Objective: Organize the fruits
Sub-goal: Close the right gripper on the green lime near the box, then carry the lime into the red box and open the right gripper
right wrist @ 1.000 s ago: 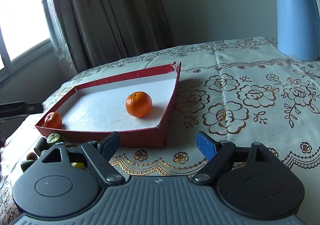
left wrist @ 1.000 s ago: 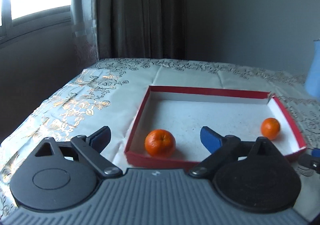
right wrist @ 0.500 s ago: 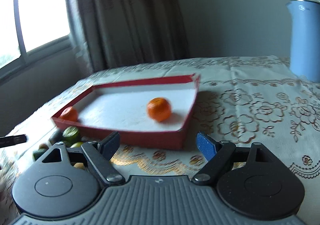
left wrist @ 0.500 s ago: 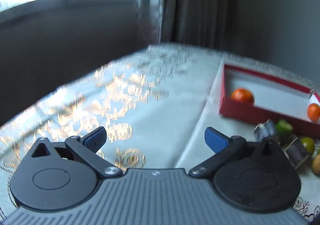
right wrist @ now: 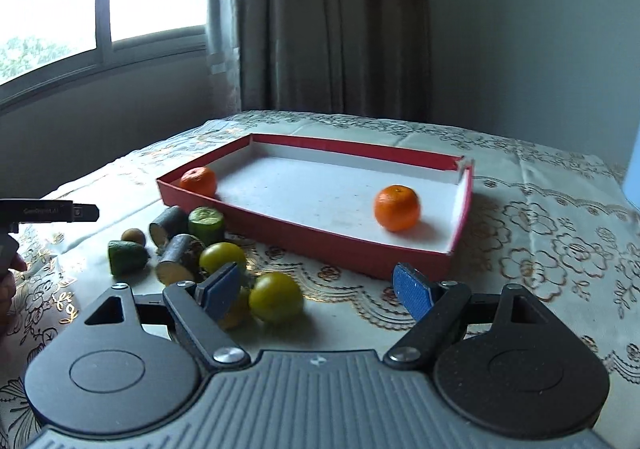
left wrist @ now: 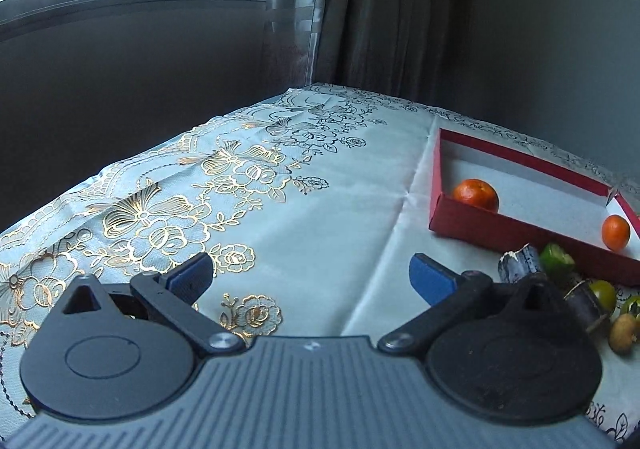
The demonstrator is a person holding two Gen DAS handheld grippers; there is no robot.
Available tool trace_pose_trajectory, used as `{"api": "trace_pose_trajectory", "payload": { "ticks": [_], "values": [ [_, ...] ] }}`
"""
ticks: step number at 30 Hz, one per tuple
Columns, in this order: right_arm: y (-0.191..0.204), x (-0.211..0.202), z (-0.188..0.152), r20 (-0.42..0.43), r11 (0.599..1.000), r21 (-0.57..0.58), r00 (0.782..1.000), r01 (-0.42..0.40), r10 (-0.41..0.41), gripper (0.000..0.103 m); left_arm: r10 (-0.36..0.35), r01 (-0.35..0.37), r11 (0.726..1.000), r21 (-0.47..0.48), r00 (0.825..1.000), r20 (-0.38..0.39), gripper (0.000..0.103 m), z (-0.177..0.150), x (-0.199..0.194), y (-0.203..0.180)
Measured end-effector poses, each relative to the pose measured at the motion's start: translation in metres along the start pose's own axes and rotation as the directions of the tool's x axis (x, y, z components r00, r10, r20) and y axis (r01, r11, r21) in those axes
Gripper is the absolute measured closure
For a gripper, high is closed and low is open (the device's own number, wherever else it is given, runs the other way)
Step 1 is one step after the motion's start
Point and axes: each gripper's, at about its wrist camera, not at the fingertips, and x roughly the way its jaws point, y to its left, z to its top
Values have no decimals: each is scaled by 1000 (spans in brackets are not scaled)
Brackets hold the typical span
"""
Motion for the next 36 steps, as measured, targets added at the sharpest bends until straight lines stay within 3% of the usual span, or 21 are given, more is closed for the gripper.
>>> {"api": "trace_pose_trajectory", "payload": {
  "ticks": [3, 8, 17, 23, 29, 36],
  "values": [
    [9, 5, 1, -7, 1000, -21, 1000, -7, 7, 21, 1, -1, 1000, -8, 1000, 2, 0, 0, 0, 1],
    [9, 17, 2, -57, 1000, 5, 998, 1, -1, 49, 5, -5, 1000, -15, 1000, 2, 0, 1, 1, 2],
    [6, 22, 3, -74, 999, 38, 997, -24, 27, 50, 4, -4, 1000, -14, 1000, 0, 0, 1, 2, 2],
    [-1, 27, 5, -88, 991, 112, 993, -68, 78, 56, 5, -5, 1000, -13, 1000, -2, 0, 1, 2, 2],
    [-18, 33, 2, -98, 952, 272, 980, -143, 175, 68, 6, -6, 1000, -14, 1000, -4, 0, 1, 2, 2],
    [-30, 35, -2, -90, 904, 385, 967, -185, 237, 70, 10, -11, 1000, -23, 1000, -10, 0, 0, 3, 4]
  ]
}}
